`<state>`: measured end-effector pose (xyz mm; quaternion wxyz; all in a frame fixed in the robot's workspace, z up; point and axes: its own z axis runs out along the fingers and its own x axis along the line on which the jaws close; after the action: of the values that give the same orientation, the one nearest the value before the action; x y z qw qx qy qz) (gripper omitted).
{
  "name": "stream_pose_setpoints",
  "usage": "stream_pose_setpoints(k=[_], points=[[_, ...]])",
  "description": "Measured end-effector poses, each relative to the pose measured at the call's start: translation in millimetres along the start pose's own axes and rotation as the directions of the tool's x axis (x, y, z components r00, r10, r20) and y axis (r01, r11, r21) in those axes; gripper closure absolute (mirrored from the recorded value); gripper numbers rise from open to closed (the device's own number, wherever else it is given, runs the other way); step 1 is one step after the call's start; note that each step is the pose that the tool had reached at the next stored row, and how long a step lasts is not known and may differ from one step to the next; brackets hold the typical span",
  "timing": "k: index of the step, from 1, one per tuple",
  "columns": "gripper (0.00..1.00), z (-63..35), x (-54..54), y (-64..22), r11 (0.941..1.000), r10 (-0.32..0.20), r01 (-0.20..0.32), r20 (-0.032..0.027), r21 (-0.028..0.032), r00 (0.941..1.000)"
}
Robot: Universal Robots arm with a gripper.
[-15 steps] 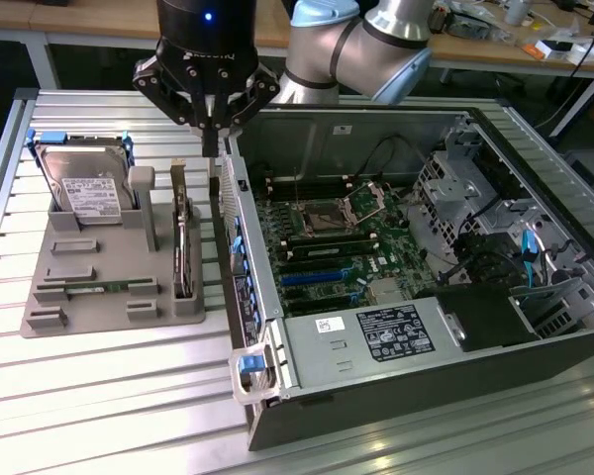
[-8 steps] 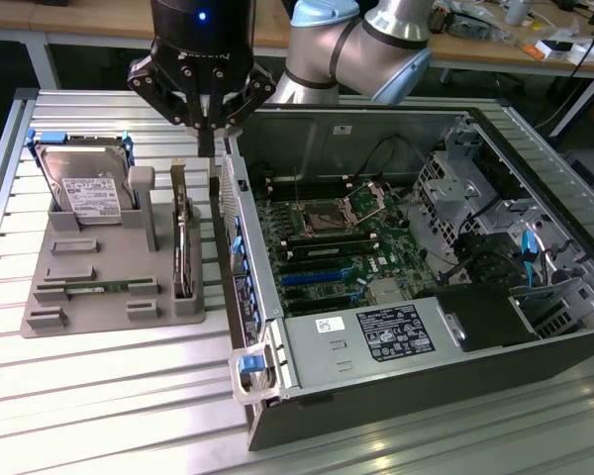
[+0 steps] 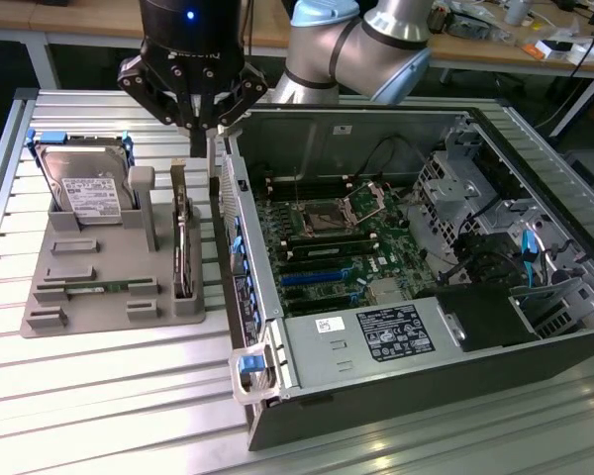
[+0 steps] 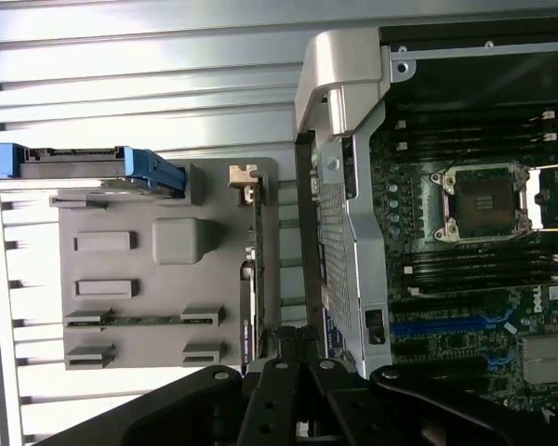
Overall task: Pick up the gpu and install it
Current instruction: 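Reach for the gpu, then pick up the gpu and move the gpu toward the slot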
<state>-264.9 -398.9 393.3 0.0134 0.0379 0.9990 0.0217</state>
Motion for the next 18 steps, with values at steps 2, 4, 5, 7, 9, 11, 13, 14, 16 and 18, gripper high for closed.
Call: stream_pose_setpoints(k=[2, 4, 5, 7, 9, 11, 13, 14, 16, 18], points=[[0.89, -0.1, 2.6, -0.2, 1.0000, 0.000, 0.000, 0.0000, 0.0000, 1.0000], [0.89, -0.2, 5.4, -0.4, 1.0000, 0.000, 0.000, 0.0000, 0.0000, 1.0000], [0.89, -0.2, 5.8, -0.4, 1.0000, 0.000, 0.000, 0.0000, 0.0000, 1.0000], [0.89, -0.2, 6.0, -0.4, 1.0000, 0.000, 0.000, 0.0000, 0.0000, 1.0000], [0.89, -0.2, 6.1, -0.5, 1.0000, 0.000, 0.000, 0.0000, 0.0000, 1.0000], [0.89, -0.2, 6.1, -0.5, 1.0000, 0.000, 0.000, 0.0000, 0.0000, 1.0000], [0.77, -0.2, 6.2, -0.5, 1.0000, 0.000, 0.000, -0.0001, 0.0000, 1.0000], [0.71, -0.2, 6.2, -0.5, 1.0000, 0.000, 0.000, 0.0000, 0.0000, 1.0000], [0.58, -0.2, 6.3, -0.5, 1.0000, 0.000, 0.000, 0.0000, 0.0000, 1.0000], [0.58, 0.4, 7.0, -0.6, 1.0000, 0.000, 0.000, 0.0001, -0.0001, 1.0000]])
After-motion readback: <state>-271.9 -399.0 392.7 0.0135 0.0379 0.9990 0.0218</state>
